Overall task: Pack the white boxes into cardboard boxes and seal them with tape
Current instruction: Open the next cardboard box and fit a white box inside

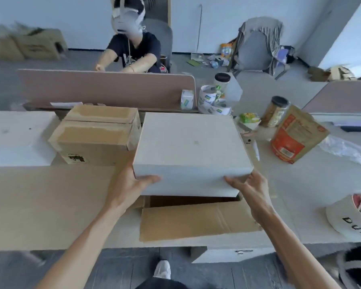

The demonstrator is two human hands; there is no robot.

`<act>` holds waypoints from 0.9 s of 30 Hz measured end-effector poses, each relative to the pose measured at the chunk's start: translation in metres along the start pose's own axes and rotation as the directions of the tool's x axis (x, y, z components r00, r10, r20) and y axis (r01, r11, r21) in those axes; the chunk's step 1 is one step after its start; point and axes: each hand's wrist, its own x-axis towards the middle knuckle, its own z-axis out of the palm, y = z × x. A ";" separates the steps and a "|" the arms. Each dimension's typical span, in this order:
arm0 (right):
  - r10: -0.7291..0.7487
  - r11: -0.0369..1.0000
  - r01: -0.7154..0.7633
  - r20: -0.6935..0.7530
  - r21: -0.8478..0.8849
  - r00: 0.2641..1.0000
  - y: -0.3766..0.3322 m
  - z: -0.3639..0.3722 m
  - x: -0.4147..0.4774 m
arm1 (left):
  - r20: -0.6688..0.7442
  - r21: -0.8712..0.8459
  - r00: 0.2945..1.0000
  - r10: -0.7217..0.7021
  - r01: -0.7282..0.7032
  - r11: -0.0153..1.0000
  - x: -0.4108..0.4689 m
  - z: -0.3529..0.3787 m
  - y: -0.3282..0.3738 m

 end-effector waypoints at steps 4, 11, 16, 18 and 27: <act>-0.011 1.000 0.011 0.108 0.006 0.994 0.007 -0.026 0.008 | -0.101 0.045 0.995 -0.001 0.006 0.999 -0.033 0.024 0.008; 0.043 0.999 -0.041 0.133 -0.015 0.990 0.030 -0.045 0.012 | -0.155 0.002 0.987 -0.048 0.049 0.999 -0.033 0.053 -0.002; 0.003 0.991 0.018 0.154 -0.133 0.988 0.037 -0.035 0.020 | -0.179 -0.032 0.980 -0.088 0.084 0.996 -0.028 0.052 -0.026; 0.052 0.981 -0.020 0.159 -0.194 0.986 0.050 -0.030 0.019 | -0.174 0.026 0.980 -0.092 0.098 0.995 -0.028 0.049 -0.032; 0.296 0.716 -0.042 0.248 -0.697 0.923 0.056 -0.011 0.031 | 0.226 0.502 0.954 -0.195 0.058 0.863 0.000 0.013 -0.067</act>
